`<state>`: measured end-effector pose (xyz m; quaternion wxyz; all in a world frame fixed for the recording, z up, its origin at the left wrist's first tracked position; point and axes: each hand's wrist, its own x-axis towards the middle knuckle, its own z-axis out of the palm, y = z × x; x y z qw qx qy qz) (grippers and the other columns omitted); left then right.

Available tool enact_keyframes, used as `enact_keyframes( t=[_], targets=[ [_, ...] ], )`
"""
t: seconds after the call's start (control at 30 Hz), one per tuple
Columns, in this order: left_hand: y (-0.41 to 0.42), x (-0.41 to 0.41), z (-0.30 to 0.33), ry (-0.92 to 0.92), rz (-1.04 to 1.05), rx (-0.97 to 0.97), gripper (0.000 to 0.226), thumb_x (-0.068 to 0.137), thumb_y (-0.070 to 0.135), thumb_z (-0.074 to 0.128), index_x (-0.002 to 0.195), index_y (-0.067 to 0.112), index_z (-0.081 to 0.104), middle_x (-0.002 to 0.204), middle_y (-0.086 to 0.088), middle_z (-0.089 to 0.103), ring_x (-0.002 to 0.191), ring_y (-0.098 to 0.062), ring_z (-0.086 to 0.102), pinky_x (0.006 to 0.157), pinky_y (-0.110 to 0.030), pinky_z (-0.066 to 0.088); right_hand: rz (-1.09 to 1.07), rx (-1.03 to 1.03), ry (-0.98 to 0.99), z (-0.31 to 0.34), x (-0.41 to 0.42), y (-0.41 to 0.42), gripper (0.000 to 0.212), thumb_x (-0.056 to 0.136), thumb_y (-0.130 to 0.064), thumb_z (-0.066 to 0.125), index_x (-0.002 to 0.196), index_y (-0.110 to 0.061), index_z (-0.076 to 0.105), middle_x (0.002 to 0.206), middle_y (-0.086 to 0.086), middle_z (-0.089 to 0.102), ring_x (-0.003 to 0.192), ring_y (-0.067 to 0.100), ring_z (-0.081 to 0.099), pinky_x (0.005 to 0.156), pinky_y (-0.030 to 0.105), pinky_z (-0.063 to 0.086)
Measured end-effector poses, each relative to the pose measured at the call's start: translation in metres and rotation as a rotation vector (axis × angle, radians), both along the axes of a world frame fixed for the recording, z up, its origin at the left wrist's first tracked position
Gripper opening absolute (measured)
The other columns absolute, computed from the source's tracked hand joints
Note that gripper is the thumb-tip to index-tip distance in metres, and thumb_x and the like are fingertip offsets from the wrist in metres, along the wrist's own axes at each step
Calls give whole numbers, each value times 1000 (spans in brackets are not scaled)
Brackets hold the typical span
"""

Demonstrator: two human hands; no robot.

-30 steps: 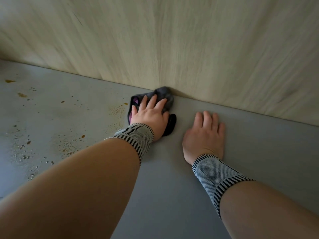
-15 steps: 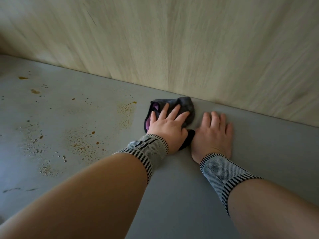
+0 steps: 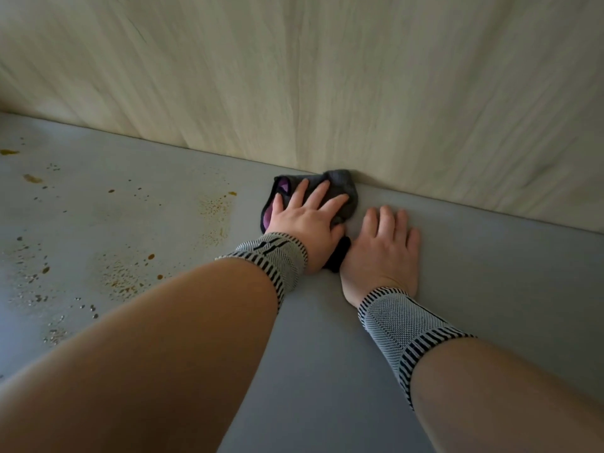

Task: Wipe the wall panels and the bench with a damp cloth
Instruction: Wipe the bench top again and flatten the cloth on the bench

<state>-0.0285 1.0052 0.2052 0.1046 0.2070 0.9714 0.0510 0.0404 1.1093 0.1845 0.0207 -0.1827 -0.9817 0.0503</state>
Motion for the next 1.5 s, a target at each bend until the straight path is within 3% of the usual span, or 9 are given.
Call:
enact_keyframes(
  t=[0.4, 0.6, 0.7, 0.8, 0.87, 0.93, 1.1, 1.37, 1.5],
  targets=[
    [-24, 62, 5, -72, 93, 78, 55, 101, 47, 30, 154, 44, 14, 166, 11, -2, 152, -18, -10, 121, -53, -6, 16, -91, 11, 5, 0, 2, 54, 98, -31, 35, 148, -12, 29, 158, 9, 22, 147, 29, 11, 118, 46, 12],
    [-34, 99, 27, -320, 117, 129, 51, 104, 41, 30, 155, 38, 22, 166, 9, 3, 152, -18, -6, 122, -48, -3, 5, -244, -67, 31, -4, 13, 50, 96, -26, 42, 145, -14, 39, 154, 6, 33, 143, 25, 25, 117, 42, 20],
    [-45, 103, 53, -509, 241, 391, 43, 102, 15, 40, 142, 28, 51, 154, -3, 40, 145, -29, 31, 119, -40, 24, 38, -353, 23, 58, 20, -10, 46, 93, -23, 47, 138, -14, 48, 141, 10, 50, 130, 29, 44, 112, 39, 29],
    [-74, 109, 71, -378, 525, 626, 37, 94, -2, 46, 109, 23, 70, 116, -9, 70, 104, -29, 65, 95, -38, 53, 326, -457, 52, 62, 66, -64, 43, 94, -27, 46, 136, -22, 48, 140, 6, 47, 131, 26, 41, 111, 39, 28],
    [-92, 112, 67, -204, 528, 355, 33, 93, 3, 48, 115, 19, 65, 121, -5, 64, 102, -24, 63, 90, -37, 54, 463, -330, -102, 51, 88, -93, 56, 97, -44, 40, 149, -34, 25, 158, 5, 22, 147, 27, 17, 118, 49, 11],
    [-102, 117, 54, -194, 467, 137, 45, 94, 16, 51, 139, 20, 48, 149, -3, 40, 126, -23, 49, 104, -40, 46, 515, -195, -183, 39, 88, -94, 61, 99, -50, 34, 153, -37, 8, 163, 5, 0, 150, 27, -3, 118, 54, -3],
    [-93, 126, 29, -295, 335, -52, 102, 87, 64, 54, 155, 29, -14, 165, -5, -10, 152, -27, -6, 119, -56, 13, 510, -128, -171, 27, 45, -49, 56, 100, -34, 31, 153, -30, 16, 164, -2, 0, 149, 21, -2, 120, 46, 4],
    [-86, 107, 30, -365, 288, -233, 109, 77, 82, 51, 155, 36, -9, 163, -13, -7, 150, -37, 1, 115, -60, 27, 146, 4, -186, 30, -17, 3, 64, 94, -48, 31, 153, -23, 23, 161, 4, 13, 144, 28, 16, 117, 47, 16],
    [-85, 109, 30, -376, 302, -226, 108, 78, 80, 51, 155, 37, -11, 163, -11, -10, 150, -35, -3, 115, -61, 25, -21, 66, -149, 29, 5, 20, 61, 97, -39, 26, 152, -11, 26, 162, 8, 9, 148, 31, 4, 120, 48, 7]
  ],
)
